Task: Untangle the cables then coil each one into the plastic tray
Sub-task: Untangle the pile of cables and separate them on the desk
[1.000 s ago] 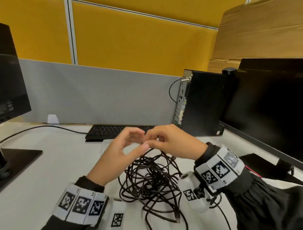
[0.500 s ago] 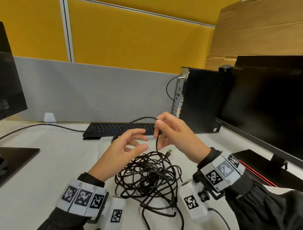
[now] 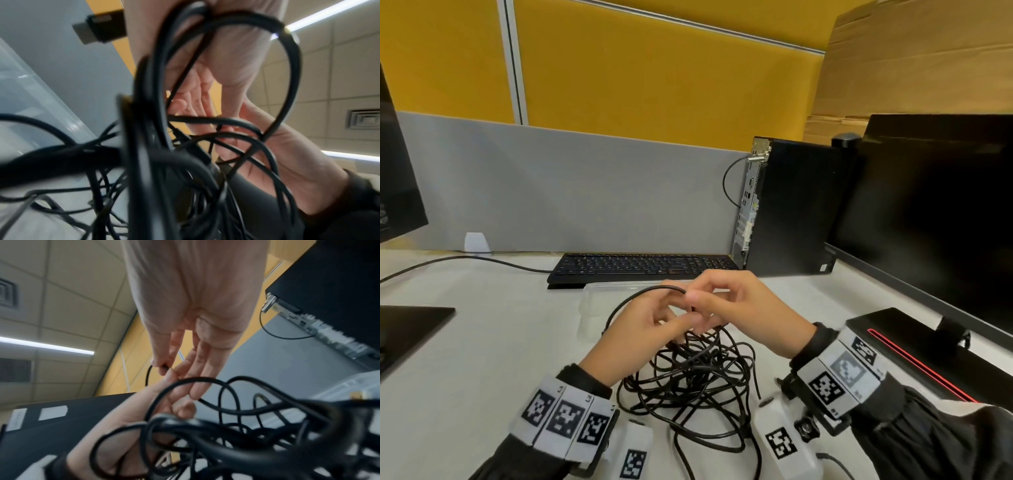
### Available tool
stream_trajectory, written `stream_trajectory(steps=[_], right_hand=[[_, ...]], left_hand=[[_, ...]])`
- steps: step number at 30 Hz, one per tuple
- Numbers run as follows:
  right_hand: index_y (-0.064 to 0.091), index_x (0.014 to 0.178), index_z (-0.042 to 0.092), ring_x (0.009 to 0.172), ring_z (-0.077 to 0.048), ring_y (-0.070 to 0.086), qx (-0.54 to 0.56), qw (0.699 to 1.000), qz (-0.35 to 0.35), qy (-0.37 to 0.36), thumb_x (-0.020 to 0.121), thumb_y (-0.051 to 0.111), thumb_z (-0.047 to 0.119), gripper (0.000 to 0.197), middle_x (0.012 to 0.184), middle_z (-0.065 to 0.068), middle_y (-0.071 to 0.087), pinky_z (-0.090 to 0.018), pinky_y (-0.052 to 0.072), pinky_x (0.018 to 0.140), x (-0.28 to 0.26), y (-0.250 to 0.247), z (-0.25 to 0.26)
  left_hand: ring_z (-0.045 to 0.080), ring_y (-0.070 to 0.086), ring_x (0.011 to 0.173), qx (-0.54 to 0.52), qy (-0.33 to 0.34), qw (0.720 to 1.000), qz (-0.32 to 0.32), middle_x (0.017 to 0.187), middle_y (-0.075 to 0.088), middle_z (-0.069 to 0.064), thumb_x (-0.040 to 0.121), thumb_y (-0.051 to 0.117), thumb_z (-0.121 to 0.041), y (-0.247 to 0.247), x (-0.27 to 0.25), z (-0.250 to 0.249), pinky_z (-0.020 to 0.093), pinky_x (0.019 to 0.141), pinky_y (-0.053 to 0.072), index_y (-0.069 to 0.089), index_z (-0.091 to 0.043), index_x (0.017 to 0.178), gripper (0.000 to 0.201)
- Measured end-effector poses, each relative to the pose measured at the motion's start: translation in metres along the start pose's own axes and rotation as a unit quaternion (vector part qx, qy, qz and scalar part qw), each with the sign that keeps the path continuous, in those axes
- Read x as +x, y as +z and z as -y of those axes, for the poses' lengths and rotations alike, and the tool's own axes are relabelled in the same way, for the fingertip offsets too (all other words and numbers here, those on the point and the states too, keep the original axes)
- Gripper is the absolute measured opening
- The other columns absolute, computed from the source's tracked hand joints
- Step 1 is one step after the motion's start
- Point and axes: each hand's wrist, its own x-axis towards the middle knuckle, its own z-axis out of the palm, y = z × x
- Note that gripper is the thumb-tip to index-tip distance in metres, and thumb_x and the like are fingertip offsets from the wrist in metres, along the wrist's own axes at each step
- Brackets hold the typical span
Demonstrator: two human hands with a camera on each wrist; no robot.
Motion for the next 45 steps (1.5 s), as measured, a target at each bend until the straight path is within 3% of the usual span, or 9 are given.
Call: stream_trajectory(steps=[5, 9, 13, 16, 23, 29, 37, 42, 45], right_hand=[[0.059, 0.087, 0.013, 0.062, -0.015, 0.06, -0.044, 0.994, -0.068, 0.076, 0.094, 0.054, 0.026, 0.016, 0.079, -0.002, 0.056, -0.027, 0.054, 0.059, -0.001, -0.021, -0.011], [0.055, 0.079, 0.023, 0.06, -0.006, 0.057, -0.249, 0.931, 0.135, 0.232, 0.099, 0.04, 0.026, 0.025, 0.081, 0.008, 0.058, -0.019, 0.048, 0.053, -0.017, -0.036, -0.029], [0.061, 0.077, 0.025, 0.059, -0.004, 0.056, -0.124, 0.933, 0.211, 0.264, 0.098, 0.043, 0.017, 0.029, 0.079, 0.015, 0.064, -0.018, 0.046, 0.057, -0.03, -0.038, -0.032], [0.061, 0.071, 0.033, 0.06, -0.002, 0.054, -0.12, 0.942, 0.199, 0.243, 0.096, 0.05, 0.024, 0.029, 0.077, 0.015, 0.061, -0.018, 0.043, 0.06, -0.029, -0.038, -0.027], [0.061, 0.075, 0.02, 0.053, -0.001, 0.048, -0.189, 0.958, 0.093, 0.196, 0.088, 0.052, 0.008, 0.02, 0.063, 0.016, 0.059, -0.015, 0.04, 0.048, -0.021, -0.027, -0.021], [0.049, 0.08, 0.017, 0.046, 0.0, 0.035, -0.091, 0.981, -0.035, 0.167, 0.098, 0.041, 0.016, 0.02, 0.059, 0.012, 0.047, -0.014, 0.028, 0.044, -0.013, -0.016, -0.015], [0.055, 0.076, 0.018, 0.059, -0.006, 0.039, 0.114, 0.945, -0.301, 0.065, 0.094, 0.048, 0.013, 0.02, 0.064, 0.008, 0.049, -0.018, 0.033, 0.049, -0.011, -0.038, -0.008], [0.066, 0.079, 0.018, 0.052, -0.01, 0.019, 0.056, 0.975, -0.067, 0.202, 0.089, 0.048, 0.046, 0.035, 0.052, 0.008, 0.022, -0.02, 0.017, 0.046, -0.026, -0.049, -0.004], [0.063, 0.079, 0.015, 0.047, -0.01, 0.02, -0.009, 0.984, -0.095, 0.153, 0.096, 0.042, 0.038, 0.035, 0.049, 0.007, 0.024, -0.018, 0.025, 0.045, -0.028, -0.053, -0.005]], left_hand=[[0.008, 0.058, 0.058, 0.034, 0.001, 0.999, 0.017, 0.084, 0.069, -0.011, 0.08, 0.058, -0.04, -0.001, -0.003, -0.002, 0.043, 0.078, 0.049, 0.063, -0.031, 0.085, 0.012], [0.009, 0.056, 0.052, 0.01, 0.002, 1.0, 0.017, 0.087, 0.069, -0.013, 0.088, 0.061, -0.015, 0.001, -0.004, -0.007, 0.036, 0.079, 0.051, 0.062, -0.028, 0.098, 0.017], [0.016, 0.06, 0.063, -0.038, 0.007, 0.996, 0.087, 0.09, 0.07, -0.003, 0.078, 0.068, -0.027, -0.006, -0.007, -0.009, 0.025, 0.074, 0.052, 0.067, -0.029, 0.095, 0.018], [0.018, 0.063, 0.067, -0.019, -0.012, 0.998, 0.066, 0.069, 0.067, -0.007, 0.087, 0.061, -0.036, -0.005, -0.005, -0.007, 0.012, 0.083, 0.043, 0.07, -0.02, 0.085, 0.019], [0.014, 0.069, 0.084, 0.0, 0.002, 1.0, -0.001, 0.096, 0.072, -0.003, 0.095, 0.049, -0.024, -0.005, 0.001, 0.002, 0.027, 0.089, 0.046, 0.07, -0.016, 0.095, 0.023], [-0.001, 0.061, 0.084, 0.092, -0.053, 0.987, 0.117, 0.118, 0.055, -0.02, 0.056, 0.07, -0.062, 0.0, -0.003, 0.006, 0.021, 0.09, 0.047, 0.026, -0.061, 0.131, 0.087], [0.017, 0.066, 0.087, 0.021, -0.092, 0.995, -0.021, 0.091, 0.069, 0.001, 0.057, 0.07, -0.053, -0.019, 0.001, 0.012, 0.032, 0.082, 0.051, 0.066, -0.026, 0.093, 0.045], [0.008, 0.065, 0.087, 0.003, -0.118, 0.991, -0.064, 0.089, 0.071, -0.007, 0.065, 0.068, -0.059, -0.02, 0.002, 0.012, 0.025, 0.082, 0.048, 0.066, -0.025, 0.092, 0.044], [0.002, 0.057, 0.079, -0.016, -0.13, 0.989, -0.063, 0.077, 0.06, -0.015, 0.082, 0.061, -0.048, -0.018, 0.001, 0.008, 0.023, 0.074, 0.044, 0.061, -0.028, 0.088, 0.021]])
